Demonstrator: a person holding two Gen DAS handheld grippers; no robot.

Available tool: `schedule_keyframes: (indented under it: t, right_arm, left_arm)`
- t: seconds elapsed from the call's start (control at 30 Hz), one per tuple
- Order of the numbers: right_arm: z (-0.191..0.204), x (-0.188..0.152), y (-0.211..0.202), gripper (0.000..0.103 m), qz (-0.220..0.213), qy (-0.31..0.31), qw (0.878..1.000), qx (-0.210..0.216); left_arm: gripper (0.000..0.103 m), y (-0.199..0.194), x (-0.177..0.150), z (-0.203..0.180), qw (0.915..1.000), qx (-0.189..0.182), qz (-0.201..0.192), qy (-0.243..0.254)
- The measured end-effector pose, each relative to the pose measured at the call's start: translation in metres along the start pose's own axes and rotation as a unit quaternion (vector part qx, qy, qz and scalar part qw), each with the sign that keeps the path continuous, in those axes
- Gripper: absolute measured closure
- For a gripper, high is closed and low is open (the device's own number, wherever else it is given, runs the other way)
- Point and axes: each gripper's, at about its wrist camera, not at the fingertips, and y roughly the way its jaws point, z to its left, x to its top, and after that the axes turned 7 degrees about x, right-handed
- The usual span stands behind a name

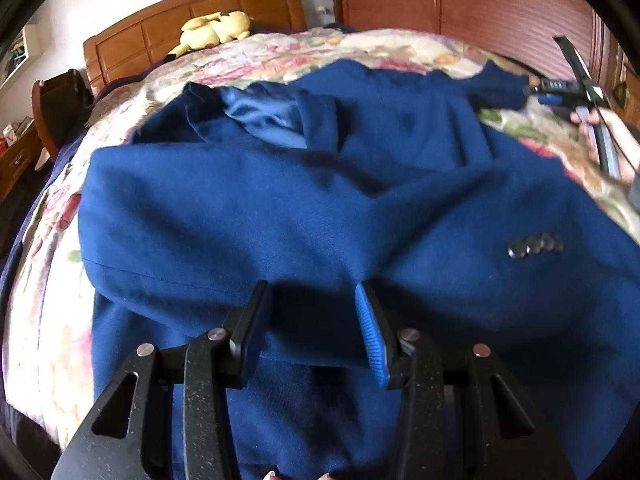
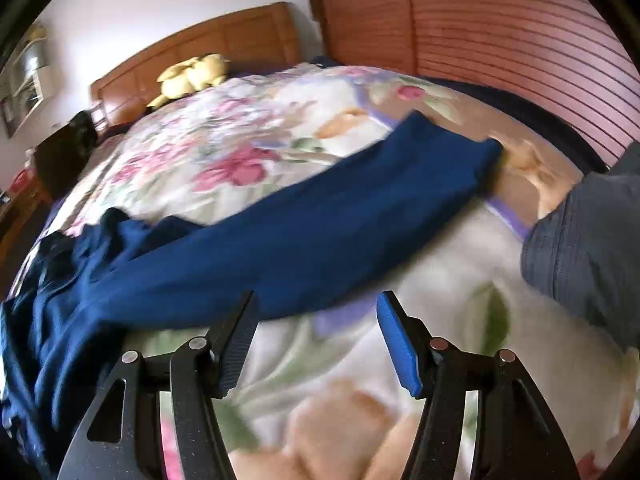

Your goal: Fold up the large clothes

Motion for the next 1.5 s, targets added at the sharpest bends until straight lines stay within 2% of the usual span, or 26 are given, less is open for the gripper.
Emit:
schedule_keyframes:
  t: [0.2, 0.37, 0.43, 0.63, 0.73, 0.9, 1.07, 1.1, 1.13, 1.17, 1.23, 1.27, 1.5]
  right_arm:
    - [-0.024, 0.013, 0.032, 0.040, 0.023, 0.034, 0.999, -0.023]
    - [-0.031, 0.024, 0.051, 0.040, 0.019, 0.059, 0.998, -0.001]
    - [-0.033, 0.030, 0.055, 0.040, 0.014, 0.068, 0.998, 0.007]
    - [-0.037, 0.036, 0.056, 0.040, -0.022, 0.086, 0.995, 0.036]
    - [-0.039, 0.033, 0.065, 0.040, -0.008, 0.091, 0.996, 0.017]
    - [-0.047, 0.036, 0.078, 0.040, -0.007, 0.116, 0.993, 0.011]
    - [-0.043, 0.039, 0.084, 0.041, 0.001, 0.105, 0.995, -0.002]
    - [-0.041, 0.039, 0.084, 0.043, 0.002, 0.101, 0.995, -0.005]
    - [-0.039, 0.039, 0.083, 0.051, 0.001, 0.097, 0.995, -0.008]
    - [-0.037, 0.040, 0.082, 0.068, 0.000, 0.092, 0.996, -0.009]
    - [-0.031, 0.041, 0.080, 0.088, 0.000, 0.076, 0.997, -0.002]
    - [-0.025, 0.042, 0.077, 0.093, -0.004, 0.061, 0.998, -0.007]
    - [0.024, 0.050, 0.022, 0.097, -0.062, -0.014, 0.997, 0.034]
  left_arm:
    - [0.056, 0.004, -0.002, -0.004, 0.9999, -0.011, -0.001, 0.003]
    - [0.053, 0.004, -0.003, -0.005, 0.9997, -0.023, -0.005, -0.001]
    - [0.048, 0.005, -0.003, -0.004, 0.9994, -0.035, -0.007, -0.006]
    - [0.045, 0.005, -0.005, -0.005, 0.9987, -0.049, -0.011, -0.011]
    - [0.044, 0.005, -0.005, -0.005, 0.9985, -0.052, -0.012, -0.013]
    - [0.044, 0.005, -0.007, -0.002, 0.9980, -0.057, -0.015, -0.020]
    - [0.044, 0.004, -0.008, -0.002, 0.9979, -0.059, -0.016, -0.021]
    - [0.044, 0.004, -0.008, -0.003, 0.9982, -0.055, -0.016, -0.019]
    - [0.044, 0.004, -0.008, -0.003, 0.9983, -0.053, -0.016, -0.017]
    - [0.044, 0.004, -0.008, -0.004, 0.9984, -0.051, -0.016, -0.016]
    - [0.044, 0.004, -0.008, -0.004, 0.9985, -0.050, -0.016, -0.015]
    - [0.044, 0.004, -0.008, -0.003, 0.9985, -0.051, -0.016, -0.015]
    - [0.043, 0.004, -0.009, -0.004, 0.9984, -0.052, -0.018, -0.015]
